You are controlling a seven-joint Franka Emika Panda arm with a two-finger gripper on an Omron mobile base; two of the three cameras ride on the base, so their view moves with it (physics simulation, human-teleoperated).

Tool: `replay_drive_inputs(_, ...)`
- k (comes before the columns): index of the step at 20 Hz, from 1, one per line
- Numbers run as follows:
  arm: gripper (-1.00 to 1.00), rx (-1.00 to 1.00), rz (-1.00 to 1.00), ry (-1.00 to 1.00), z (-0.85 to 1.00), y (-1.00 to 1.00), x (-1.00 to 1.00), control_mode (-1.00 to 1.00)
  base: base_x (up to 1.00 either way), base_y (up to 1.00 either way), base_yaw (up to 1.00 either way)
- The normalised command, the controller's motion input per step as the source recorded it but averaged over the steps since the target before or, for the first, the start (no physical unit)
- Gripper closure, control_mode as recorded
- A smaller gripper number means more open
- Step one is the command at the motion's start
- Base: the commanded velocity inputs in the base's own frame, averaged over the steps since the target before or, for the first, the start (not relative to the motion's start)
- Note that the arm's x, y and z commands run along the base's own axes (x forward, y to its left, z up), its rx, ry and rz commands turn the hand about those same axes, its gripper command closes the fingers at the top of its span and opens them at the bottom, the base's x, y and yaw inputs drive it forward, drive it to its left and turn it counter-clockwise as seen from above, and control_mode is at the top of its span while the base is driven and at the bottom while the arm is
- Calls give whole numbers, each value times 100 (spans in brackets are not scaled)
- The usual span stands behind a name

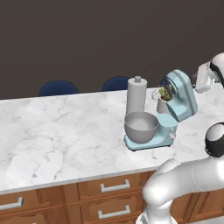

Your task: Close the stand mixer head.

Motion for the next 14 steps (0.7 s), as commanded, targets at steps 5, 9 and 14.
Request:
replay_drive_inputs(5, -100, -8, 45, 9, -30, 100, 39, -100, 0, 0, 0)
replay_drive_inputs(9, -100, -6, 36, 11, -44, 100, 31, -100, 0, 0, 0)
replay_drive_inputs(14, -100, -14, 17, 0, -10, 100, 2, -100, 0, 0, 0)
